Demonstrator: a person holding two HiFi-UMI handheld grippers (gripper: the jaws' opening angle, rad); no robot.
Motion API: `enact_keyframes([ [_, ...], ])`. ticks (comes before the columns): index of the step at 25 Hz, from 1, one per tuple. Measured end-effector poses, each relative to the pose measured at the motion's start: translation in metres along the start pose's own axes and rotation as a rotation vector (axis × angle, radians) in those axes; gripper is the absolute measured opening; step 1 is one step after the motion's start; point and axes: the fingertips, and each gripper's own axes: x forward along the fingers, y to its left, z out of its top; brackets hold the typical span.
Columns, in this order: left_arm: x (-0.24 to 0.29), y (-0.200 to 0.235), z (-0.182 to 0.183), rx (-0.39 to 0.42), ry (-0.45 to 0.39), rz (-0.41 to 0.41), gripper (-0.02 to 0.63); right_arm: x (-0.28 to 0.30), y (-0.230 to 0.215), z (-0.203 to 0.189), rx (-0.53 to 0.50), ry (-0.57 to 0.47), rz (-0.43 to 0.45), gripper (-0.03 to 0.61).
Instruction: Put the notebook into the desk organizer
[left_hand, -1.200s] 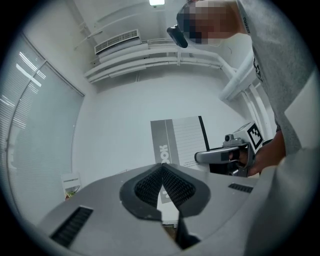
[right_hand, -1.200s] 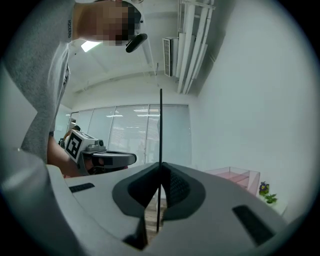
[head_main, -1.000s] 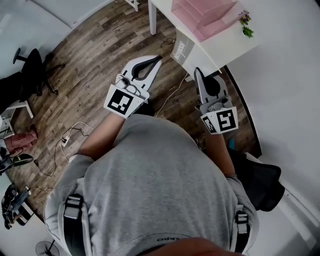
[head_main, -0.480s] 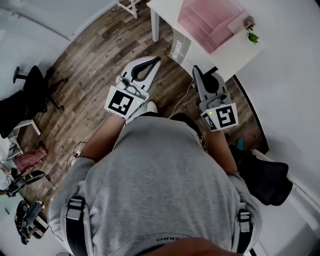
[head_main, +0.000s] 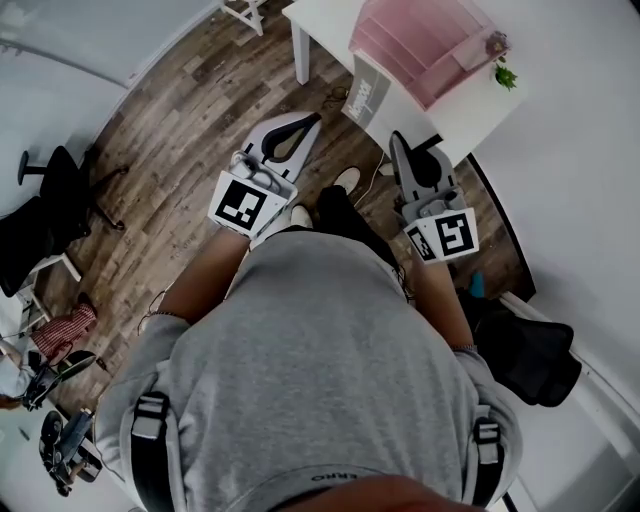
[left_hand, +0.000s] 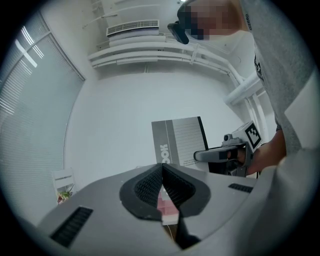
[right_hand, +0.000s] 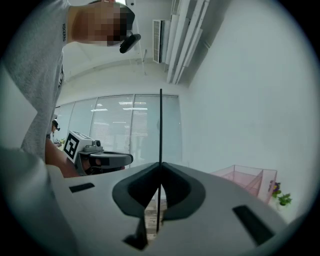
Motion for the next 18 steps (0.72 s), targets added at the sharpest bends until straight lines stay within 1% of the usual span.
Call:
enact_keyframes([
  [7, 0.059, 0.037, -0.002, 0.016, 0.004, -0.012, 0.020, 0.040, -0.054, 0.007, -0.008, -0.014, -0.005, 0.015],
  [13, 0.123, 0.054, 0.002, 0.030, 0.008, -0.044, 0.020, 0.062, -0.113, 0.015, -0.001, -0.023, -0.022, 0.015],
  [18, 0.170, 0.065, 0.005, 0.040, 0.011, -0.051, 0.020, 0.074, -0.156, 0.018, 0.007, -0.029, -0.031, 0.015],
])
